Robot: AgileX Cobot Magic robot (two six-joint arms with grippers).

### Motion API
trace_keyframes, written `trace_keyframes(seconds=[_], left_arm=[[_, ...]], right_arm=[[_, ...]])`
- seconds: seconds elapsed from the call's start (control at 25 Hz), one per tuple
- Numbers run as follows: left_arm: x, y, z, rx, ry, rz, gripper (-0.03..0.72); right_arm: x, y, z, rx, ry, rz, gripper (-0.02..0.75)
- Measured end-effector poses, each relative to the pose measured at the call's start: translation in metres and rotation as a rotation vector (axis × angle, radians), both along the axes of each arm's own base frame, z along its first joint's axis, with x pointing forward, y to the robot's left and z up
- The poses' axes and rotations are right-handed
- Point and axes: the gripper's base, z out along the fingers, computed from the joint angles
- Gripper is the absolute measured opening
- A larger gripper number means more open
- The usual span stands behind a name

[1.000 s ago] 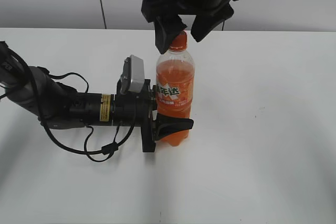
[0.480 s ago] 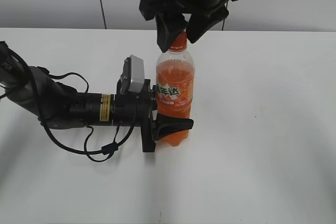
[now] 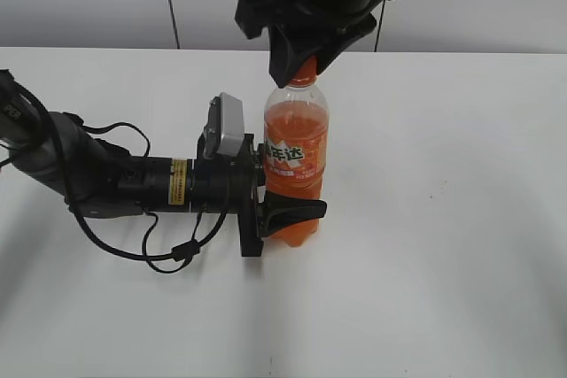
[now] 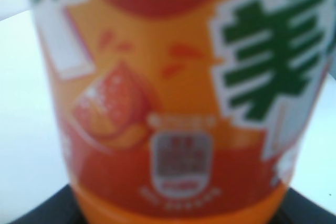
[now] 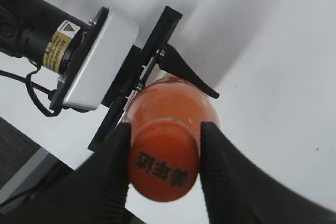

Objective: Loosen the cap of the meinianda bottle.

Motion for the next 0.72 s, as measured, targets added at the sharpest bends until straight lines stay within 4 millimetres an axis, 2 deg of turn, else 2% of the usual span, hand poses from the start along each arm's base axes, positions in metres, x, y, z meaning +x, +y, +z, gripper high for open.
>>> trace_keyframes(seconds=[0.28,0.72], left_arm=[[-0.0002,0.0000,0.0000,0.000,0.000,-0.002,0.391],[-0.0010,0.0000,-0.0003,0.004,-0.011,-0.013,0.391]], right_arm=[[-0.0009,0.0008,0.0004,-0.038,-0.072,0.261,0.291],[-0.0026,0.0020,0.0011,-0.121,-0.232,0.808,0.290]])
